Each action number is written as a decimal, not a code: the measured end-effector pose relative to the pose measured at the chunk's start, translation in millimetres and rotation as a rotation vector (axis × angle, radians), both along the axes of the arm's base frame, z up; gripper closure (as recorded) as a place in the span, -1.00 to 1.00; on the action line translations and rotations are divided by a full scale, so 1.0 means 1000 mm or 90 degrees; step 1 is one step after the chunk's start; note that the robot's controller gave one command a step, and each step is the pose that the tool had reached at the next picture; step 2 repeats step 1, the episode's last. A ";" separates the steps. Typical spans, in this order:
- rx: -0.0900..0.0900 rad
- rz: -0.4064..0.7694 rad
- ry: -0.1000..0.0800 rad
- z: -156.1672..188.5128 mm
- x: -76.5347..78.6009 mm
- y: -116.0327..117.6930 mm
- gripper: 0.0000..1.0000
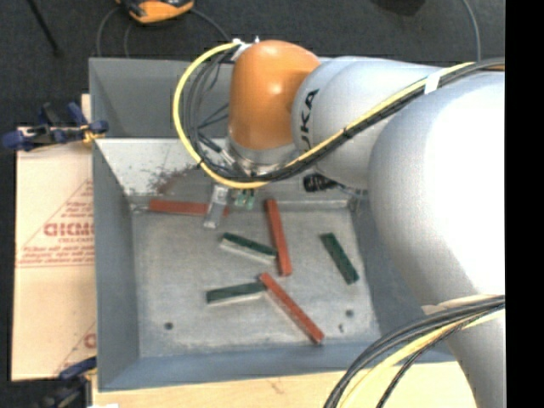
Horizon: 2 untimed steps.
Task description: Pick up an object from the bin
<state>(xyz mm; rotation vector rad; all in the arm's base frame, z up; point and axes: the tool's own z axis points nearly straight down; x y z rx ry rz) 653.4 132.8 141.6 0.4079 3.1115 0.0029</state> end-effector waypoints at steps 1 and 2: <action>0.000 0.000 -0.001 0.009 0.000 0.000 1.00; 0.000 0.000 -0.001 0.009 0.000 0.000 1.00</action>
Offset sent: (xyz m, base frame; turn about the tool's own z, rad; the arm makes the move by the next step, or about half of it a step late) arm 0.0000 0.0000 0.0553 0.0000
